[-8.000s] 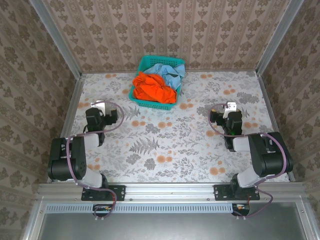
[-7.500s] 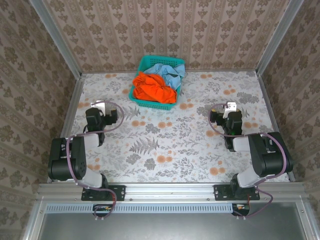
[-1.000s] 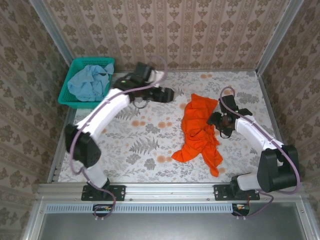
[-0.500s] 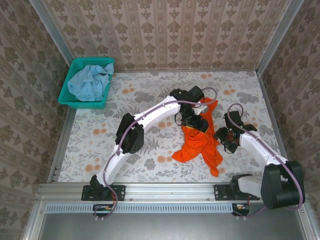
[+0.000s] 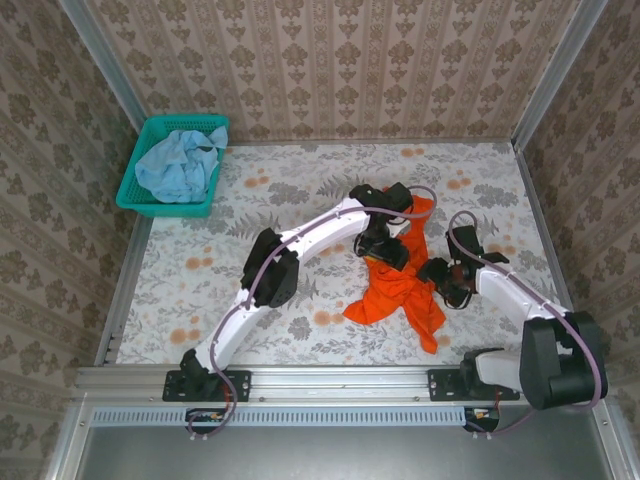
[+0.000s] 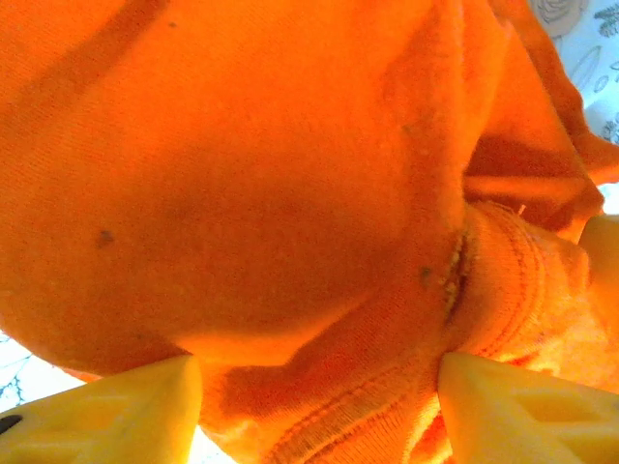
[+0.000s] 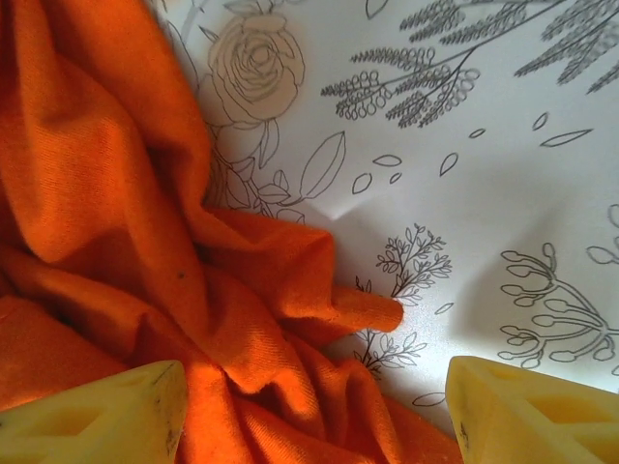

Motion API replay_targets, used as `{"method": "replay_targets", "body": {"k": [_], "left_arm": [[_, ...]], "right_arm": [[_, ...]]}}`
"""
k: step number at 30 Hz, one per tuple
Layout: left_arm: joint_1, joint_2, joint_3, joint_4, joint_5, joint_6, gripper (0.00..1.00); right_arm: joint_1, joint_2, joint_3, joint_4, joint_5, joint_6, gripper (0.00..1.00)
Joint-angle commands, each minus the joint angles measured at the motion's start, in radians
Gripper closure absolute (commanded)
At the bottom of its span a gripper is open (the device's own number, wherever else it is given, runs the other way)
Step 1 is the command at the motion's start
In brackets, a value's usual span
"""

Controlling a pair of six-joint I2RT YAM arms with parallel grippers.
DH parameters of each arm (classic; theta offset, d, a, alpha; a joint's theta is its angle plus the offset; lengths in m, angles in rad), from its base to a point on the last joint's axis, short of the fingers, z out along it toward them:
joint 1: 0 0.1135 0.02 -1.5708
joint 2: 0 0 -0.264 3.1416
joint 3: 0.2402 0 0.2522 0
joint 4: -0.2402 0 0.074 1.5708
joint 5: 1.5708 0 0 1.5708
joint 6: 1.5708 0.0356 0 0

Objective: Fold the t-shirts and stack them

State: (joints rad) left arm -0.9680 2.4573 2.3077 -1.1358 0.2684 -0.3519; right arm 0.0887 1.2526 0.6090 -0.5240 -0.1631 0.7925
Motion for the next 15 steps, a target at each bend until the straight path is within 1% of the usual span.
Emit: {"method": "replay_targets", "body": {"k": [1, 5, 6, 7, 9, 12, 14, 15], "left_arm": [[0.003, 0.018, 0.050, 0.019, -0.015, -0.029, 0.51], [0.008, -0.008, 0.044, 0.052, -0.007, -0.027, 0.90], [0.010, -0.027, 0.035, 0.065, -0.010, -0.024, 0.98], [0.012, -0.055, 0.010, 0.090, -0.016, -0.021, 1.00], [0.023, -0.124, -0.043, 0.148, -0.028, -0.015, 1.00], [0.052, -0.242, -0.133, 0.244, -0.036, -0.019, 1.00], [0.078, -0.323, -0.191, 0.320, -0.038, -0.031, 1.00], [0.089, -0.355, -0.212, 0.353, -0.036, -0.033, 1.00]], "right_arm": [[-0.004, 0.027, 0.032, 0.007, -0.050, -0.021, 0.28], [-0.003, 0.044, 0.026, 0.033, -0.097, -0.021, 0.30], [-0.003, 0.051, 0.025, 0.036, -0.107, -0.021, 0.32], [-0.003, 0.062, 0.026, 0.037, -0.122, -0.022, 0.34], [-0.003, 0.078, 0.025, 0.045, -0.144, -0.022, 0.42], [-0.001, 0.089, 0.027, 0.053, -0.157, -0.021, 0.63], [-0.002, 0.079, 0.034, 0.059, -0.165, -0.020, 0.78], [-0.001, 0.069, 0.039, 0.065, -0.172, -0.018, 0.83]]}}
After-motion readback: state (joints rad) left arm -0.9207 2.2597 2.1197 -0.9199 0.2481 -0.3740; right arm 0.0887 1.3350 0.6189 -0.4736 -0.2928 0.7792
